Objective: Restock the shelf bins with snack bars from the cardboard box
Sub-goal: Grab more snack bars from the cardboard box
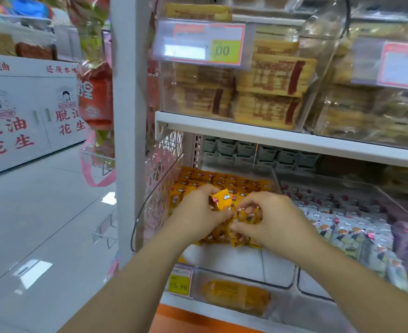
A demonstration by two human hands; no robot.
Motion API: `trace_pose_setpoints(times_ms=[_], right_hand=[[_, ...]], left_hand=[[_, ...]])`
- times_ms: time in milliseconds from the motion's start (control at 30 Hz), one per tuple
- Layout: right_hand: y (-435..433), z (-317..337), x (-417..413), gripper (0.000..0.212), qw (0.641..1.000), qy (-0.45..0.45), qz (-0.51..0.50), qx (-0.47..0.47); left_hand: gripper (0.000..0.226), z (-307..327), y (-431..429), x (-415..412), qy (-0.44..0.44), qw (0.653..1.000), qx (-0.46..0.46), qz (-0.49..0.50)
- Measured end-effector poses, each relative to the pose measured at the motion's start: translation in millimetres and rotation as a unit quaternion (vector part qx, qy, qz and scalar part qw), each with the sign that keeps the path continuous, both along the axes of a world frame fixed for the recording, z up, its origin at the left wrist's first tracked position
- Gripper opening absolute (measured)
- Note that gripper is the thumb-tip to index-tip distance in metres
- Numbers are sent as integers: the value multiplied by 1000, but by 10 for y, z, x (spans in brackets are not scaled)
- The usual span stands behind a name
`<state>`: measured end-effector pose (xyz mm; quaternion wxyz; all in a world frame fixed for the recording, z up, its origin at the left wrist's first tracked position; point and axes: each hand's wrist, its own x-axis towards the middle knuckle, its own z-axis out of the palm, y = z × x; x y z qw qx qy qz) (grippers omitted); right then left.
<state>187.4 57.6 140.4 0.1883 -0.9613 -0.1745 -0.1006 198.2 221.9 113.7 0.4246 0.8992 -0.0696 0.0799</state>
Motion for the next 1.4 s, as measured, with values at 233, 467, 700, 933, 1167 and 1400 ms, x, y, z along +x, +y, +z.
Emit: trace_pose_setpoints(times_ms=[233,467,700,933,1167,1400], right_hand=[[-673,-100,122,24,993,9,-13,119],[-708,-263,197,12,975,4,26,219],[-727,-167,148,26,988,-22,28,153],[-73,-83,-7,13,984,-33,107,137],[737,-364,118,18,969,175,172,-37],[1055,-555,257,28,947,244,143,-155]], left_hand=[[42,-106,-505,264,40,992,103,-69],[44,-225,-809,480,-15,987,136,-79],[48,-163,-623,398,36,982,153,-102],[30,173,149,-91,17,997,34,-73],[28,149,724,-552,40,998,-7,-48],[29,131,793,-561,22,998,-3,-61]])
